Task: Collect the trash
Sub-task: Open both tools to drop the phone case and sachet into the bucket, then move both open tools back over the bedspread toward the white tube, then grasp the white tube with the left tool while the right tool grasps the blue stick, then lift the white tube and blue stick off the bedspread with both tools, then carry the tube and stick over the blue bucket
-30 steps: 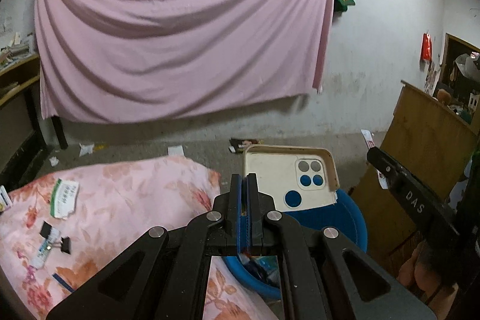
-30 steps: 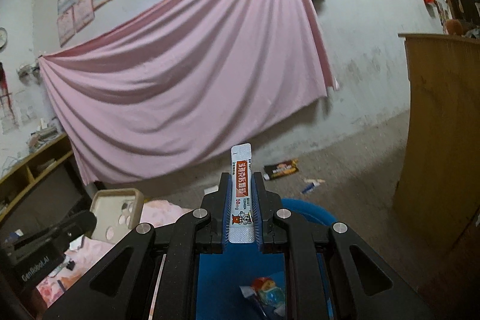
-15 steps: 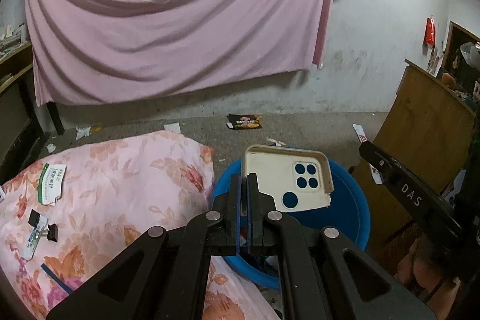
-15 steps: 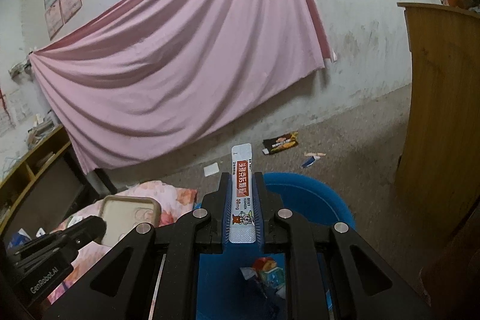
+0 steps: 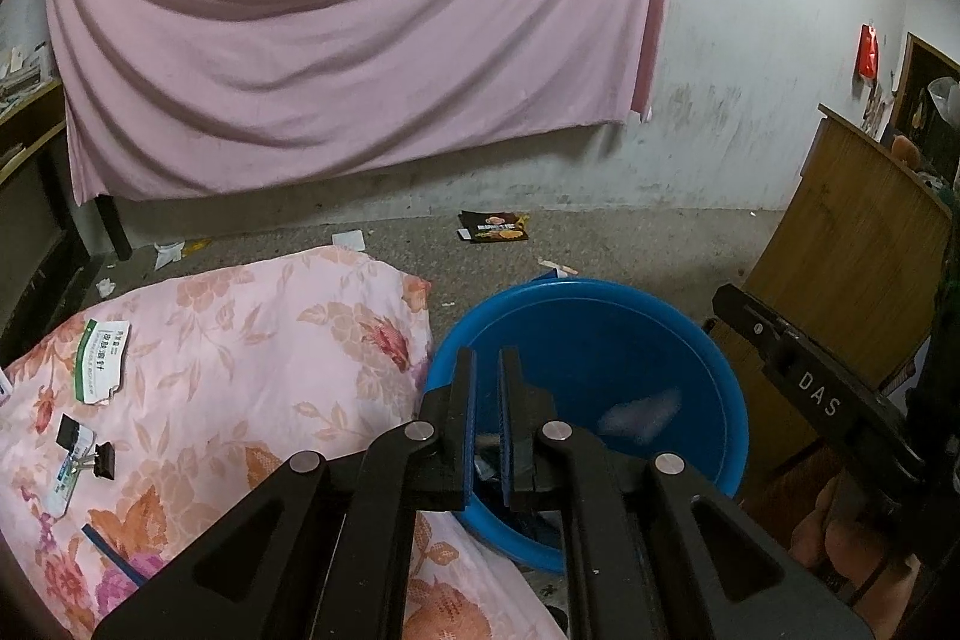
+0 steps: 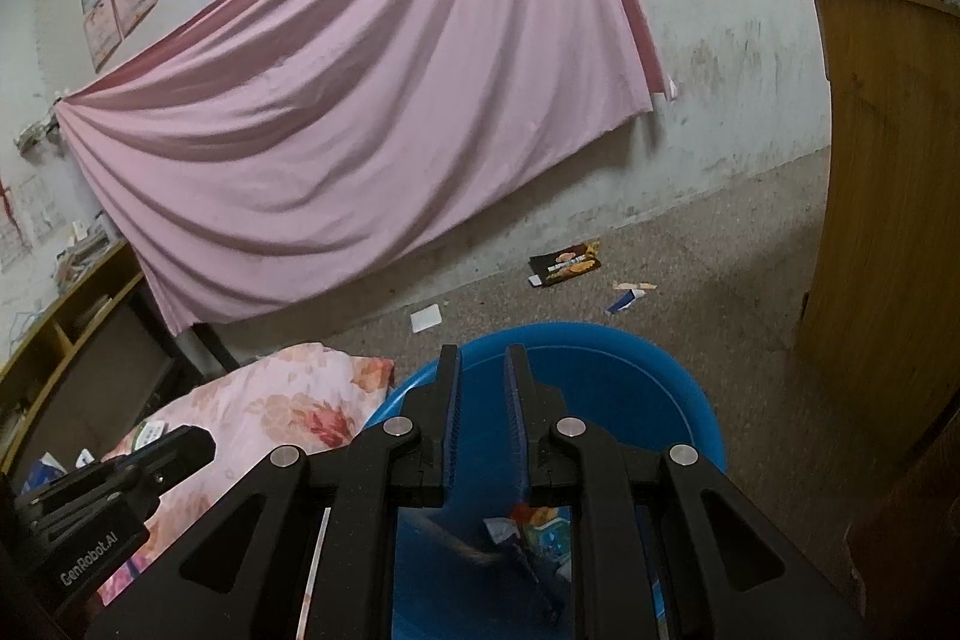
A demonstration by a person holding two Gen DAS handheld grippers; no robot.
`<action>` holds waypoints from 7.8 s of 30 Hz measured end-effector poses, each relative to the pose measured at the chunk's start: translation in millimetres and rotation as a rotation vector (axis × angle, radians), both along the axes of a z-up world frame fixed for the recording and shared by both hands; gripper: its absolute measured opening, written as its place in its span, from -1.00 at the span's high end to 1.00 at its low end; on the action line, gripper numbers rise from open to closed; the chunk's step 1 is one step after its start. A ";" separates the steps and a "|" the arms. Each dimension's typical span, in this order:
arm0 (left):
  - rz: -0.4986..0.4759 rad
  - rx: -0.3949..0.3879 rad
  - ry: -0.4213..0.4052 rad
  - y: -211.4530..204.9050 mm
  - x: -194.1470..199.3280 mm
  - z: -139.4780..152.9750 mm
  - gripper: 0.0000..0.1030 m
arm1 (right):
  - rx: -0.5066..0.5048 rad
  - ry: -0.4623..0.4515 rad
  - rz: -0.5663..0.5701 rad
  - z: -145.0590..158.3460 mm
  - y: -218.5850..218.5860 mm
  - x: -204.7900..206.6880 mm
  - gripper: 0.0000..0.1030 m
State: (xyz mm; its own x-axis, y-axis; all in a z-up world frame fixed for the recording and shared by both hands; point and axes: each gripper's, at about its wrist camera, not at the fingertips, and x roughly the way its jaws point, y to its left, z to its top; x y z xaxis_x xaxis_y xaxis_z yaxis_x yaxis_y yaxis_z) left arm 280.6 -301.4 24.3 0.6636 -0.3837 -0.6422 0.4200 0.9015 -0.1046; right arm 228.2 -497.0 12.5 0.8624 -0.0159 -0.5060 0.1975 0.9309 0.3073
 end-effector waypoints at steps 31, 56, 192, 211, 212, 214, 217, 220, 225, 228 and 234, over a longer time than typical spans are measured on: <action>0.219 -0.077 -0.161 115.6 -18.8 50.4 0.01 | -0.025 -0.130 0.083 27.2 41.8 4.7 0.12; 0.546 -0.160 -0.405 300.7 -80.8 54.2 -0.96 | -0.180 -0.349 0.436 37.8 200.1 4.7 -1.00; 0.331 0.072 0.048 247.0 -56.7 -31.4 0.68 | -0.054 0.137 0.840 -22.1 247.1 23.1 0.85; 0.409 0.028 0.132 284.0 -72.7 -51.0 0.68 | -0.121 0.382 0.943 -68.9 294.4 36.7 0.88; 0.412 0.024 0.129 284.6 -73.5 -49.3 0.68 | -0.118 0.376 0.942 -67.9 293.7 36.1 0.90; 0.414 0.019 0.121 284.5 -75.1 -46.3 0.68 | -0.104 0.350 0.936 -64.2 289.9 33.8 0.91; 0.412 0.018 0.109 281.5 -75.9 -42.4 0.68 | -0.076 0.279 0.897 -54.0 277.7 29.2 0.91; 0.411 0.006 0.087 278.5 -77.2 -37.8 0.68 | -0.076 0.181 0.843 -39.9 266.6 19.0 0.91; 0.390 -0.023 -0.007 263.6 -77.4 -20.8 0.68 | -0.061 -0.072 0.741 -9.1 233.3 -7.1 0.91; 0.366 -0.053 -0.080 249.8 -77.8 -6.6 0.68 | -0.079 -0.213 0.664 8.8 213.0 -21.2 0.91; 0.277 -0.105 -0.254 207.6 -77.8 30.3 0.68 | -0.091 -0.420 0.499 38.4 168.6 -44.2 0.90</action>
State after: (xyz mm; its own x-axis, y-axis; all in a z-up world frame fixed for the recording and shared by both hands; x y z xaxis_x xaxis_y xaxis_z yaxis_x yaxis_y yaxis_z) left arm 202.8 -93.8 54.6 0.8842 -0.2226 -0.4107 0.1865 0.9743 -0.1266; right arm 184.0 -328.4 50.9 0.9013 0.4099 -0.1402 -0.3840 0.9057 0.1796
